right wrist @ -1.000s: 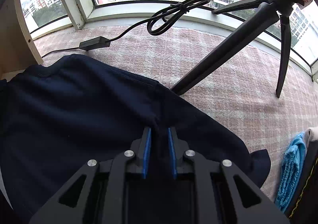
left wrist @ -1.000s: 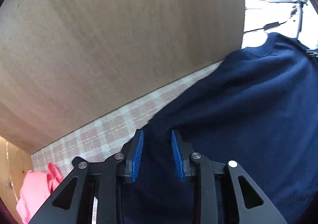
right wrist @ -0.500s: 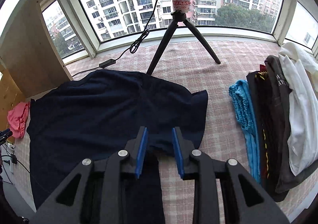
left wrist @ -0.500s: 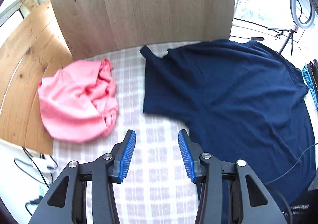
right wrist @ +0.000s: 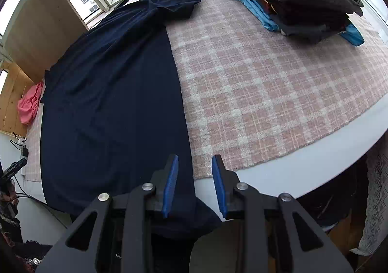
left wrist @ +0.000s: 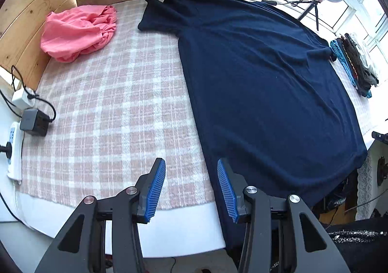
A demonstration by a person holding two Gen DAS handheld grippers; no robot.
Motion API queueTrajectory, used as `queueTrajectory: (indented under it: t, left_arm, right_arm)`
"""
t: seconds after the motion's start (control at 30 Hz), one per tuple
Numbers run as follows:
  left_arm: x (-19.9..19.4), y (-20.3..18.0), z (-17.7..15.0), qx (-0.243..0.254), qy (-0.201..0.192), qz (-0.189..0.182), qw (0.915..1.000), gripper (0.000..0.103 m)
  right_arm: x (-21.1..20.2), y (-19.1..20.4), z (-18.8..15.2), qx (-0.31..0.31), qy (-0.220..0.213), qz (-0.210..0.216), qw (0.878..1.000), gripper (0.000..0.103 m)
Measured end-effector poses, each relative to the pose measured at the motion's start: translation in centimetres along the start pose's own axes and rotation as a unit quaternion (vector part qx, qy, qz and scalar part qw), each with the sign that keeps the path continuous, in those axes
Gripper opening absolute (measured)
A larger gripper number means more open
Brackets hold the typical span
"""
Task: Fold clothes
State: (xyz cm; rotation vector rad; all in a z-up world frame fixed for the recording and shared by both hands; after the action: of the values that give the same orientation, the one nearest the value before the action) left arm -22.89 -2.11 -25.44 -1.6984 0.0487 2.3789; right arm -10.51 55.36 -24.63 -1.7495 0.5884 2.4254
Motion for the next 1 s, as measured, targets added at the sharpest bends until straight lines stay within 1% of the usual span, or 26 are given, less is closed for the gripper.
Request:
queueTrajectory:
  t: [0.03,0.1,0.23,0.33,0.43,0.53,0.67,0.77,0.87,0.9,0.93,0.97,1.0]
  left_arm:
    - [-0.3,-0.2,-1.4,-0.009,0.001,-0.009,0.9999,0.043]
    - [-0.8,-0.8,-4.1,-0.019,0.001,-0.017,0.9997,0.043]
    - [-0.9,-2.5,-8.7,-0.037,0.009,-0.026,0.9989,0.043]
    - [-0.1,-3.9,-10.9,-0.04,0.018,-0.035,0.9984,0.043]
    - [1.0,-4.7,-12.2,-0.034,0.024,-0.031,0.9987,0.043]
    - [2.1,-5.5,-13.6,-0.028,0.029,-0.027,0.9988,0.043]
    - [4.4,-6.1,-14.8,-0.038,0.041,-0.041,0.9976,0.043]
    - [5.9,-6.5,-14.9,-0.045,0.043,-0.054,0.9966,0.043]
    - [7.1,-6.5,-14.7,-0.063,0.04,-0.066,0.995,0.042]
    - [7.3,-6.5,-14.6,-0.068,0.038,-0.072,0.9943,0.04]
    - [7.4,-6.5,-14.6,-0.073,0.035,-0.079,0.9936,0.032]
    - [7.4,-6.6,-14.6,-0.074,0.03,-0.085,0.9932,0.004]
    - [7.4,-6.7,-14.7,-0.075,0.031,-0.091,0.9926,0.004]
  right_arm:
    - [0.1,0.1,-1.5,-0.004,0.007,0.006,1.0,0.029]
    - [0.5,0.0,-3.8,-0.015,0.014,0.015,1.0,0.029]
    - [1.2,-0.8,-6.3,-0.037,0.013,0.037,0.999,0.03]
    - [2.1,-1.3,-6.9,-0.06,0.018,0.048,0.997,0.036]
    - [2.7,-1.2,-7.3,-0.087,0.028,0.049,0.995,0.036]
    - [2.7,-0.8,-7.6,-0.107,0.025,0.052,0.993,0.036]
    - [2.8,0.1,-7.8,-0.13,0.025,0.056,0.99,0.036]
    - [2.8,0.7,-7.9,-0.145,0.03,0.051,0.988,0.036]
    - [2.8,0.7,-8.0,-0.152,0.036,0.047,0.987,0.036]
    - [2.9,0.5,-8.1,-0.153,0.037,0.048,0.986,0.036]
    - [2.6,0.4,-8.1,-0.151,0.037,0.05,0.987,0.036]
    - [2.3,0.3,-8.2,-0.149,0.037,0.052,0.987,0.036]
    - [2.0,0.1,-8.2,-0.144,0.034,0.055,0.987,0.036]
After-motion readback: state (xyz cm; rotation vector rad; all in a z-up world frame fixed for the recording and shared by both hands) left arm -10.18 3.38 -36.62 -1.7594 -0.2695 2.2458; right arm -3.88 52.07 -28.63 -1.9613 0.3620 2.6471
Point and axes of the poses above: each gripper's, at about its wrist camera, not at the fingertips, and x roughly the way its jaws point, y to its left, z to its top, the point moved 7 cm from there along x, roughly the way its jaws point, and after that the axes turned 2 degrees about x, right-handed, at the moved point
